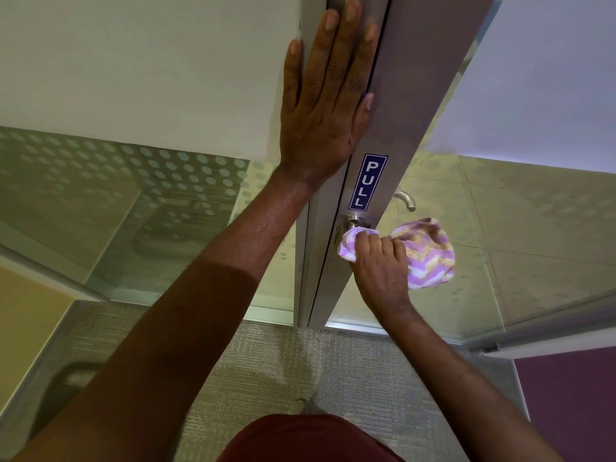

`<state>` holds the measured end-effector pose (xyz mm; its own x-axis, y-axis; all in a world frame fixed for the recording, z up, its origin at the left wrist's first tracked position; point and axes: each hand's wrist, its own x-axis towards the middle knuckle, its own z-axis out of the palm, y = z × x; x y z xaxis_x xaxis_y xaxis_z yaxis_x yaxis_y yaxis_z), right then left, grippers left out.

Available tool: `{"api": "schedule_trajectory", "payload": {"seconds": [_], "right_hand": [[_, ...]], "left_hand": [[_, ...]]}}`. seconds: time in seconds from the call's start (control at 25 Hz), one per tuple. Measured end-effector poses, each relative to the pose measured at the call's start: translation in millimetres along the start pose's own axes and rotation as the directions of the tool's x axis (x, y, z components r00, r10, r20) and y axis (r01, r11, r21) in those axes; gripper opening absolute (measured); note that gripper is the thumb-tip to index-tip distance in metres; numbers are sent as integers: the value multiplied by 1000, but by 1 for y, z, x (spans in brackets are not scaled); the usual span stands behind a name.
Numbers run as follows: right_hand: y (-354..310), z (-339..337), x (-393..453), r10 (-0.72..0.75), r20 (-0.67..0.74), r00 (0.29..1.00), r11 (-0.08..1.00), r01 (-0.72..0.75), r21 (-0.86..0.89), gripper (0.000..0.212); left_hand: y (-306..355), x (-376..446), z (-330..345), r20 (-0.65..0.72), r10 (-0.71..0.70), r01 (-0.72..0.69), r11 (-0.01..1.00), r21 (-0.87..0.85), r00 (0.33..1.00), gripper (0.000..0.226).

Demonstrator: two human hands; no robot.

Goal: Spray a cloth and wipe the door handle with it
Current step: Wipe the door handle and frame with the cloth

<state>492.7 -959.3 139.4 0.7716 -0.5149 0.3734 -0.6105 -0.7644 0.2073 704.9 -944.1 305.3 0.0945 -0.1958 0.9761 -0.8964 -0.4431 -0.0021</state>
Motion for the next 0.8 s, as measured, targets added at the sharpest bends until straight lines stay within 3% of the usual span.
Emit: {"api": "schedule_trajectory", "payload": {"seconds": [0.24,0.32,0.48,0.64,0.72,0.8], "right_hand": [[5,-12,33,22,206,978,989,-51,140,54],[6,-13,33,11,185,983,989,-37,141,57],[21,-1,10,-118,70,991,988,110,106,40],[31,-1,16,-187,21,982,978,184,103,46],[34,-6,31,-234,150,961,970,220,107,76],[42,-5,37,-356,237,904,934,346,87,76]], "left_hand": [[-1,0,0,-3,-10,10,1000,6,1000,48],[-1,0,-1,0,-10,10,1000,10,1000,49],[0,-1,-2,8,-7,7,1000,5,1000,51],[0,-1,-1,0,0,0,1000,-2,1000,51],[-1,0,-1,1,4,-4,1000,5,1000,51],[-1,-1,-1,0,9,-9,1000,2,1000,51]]}}
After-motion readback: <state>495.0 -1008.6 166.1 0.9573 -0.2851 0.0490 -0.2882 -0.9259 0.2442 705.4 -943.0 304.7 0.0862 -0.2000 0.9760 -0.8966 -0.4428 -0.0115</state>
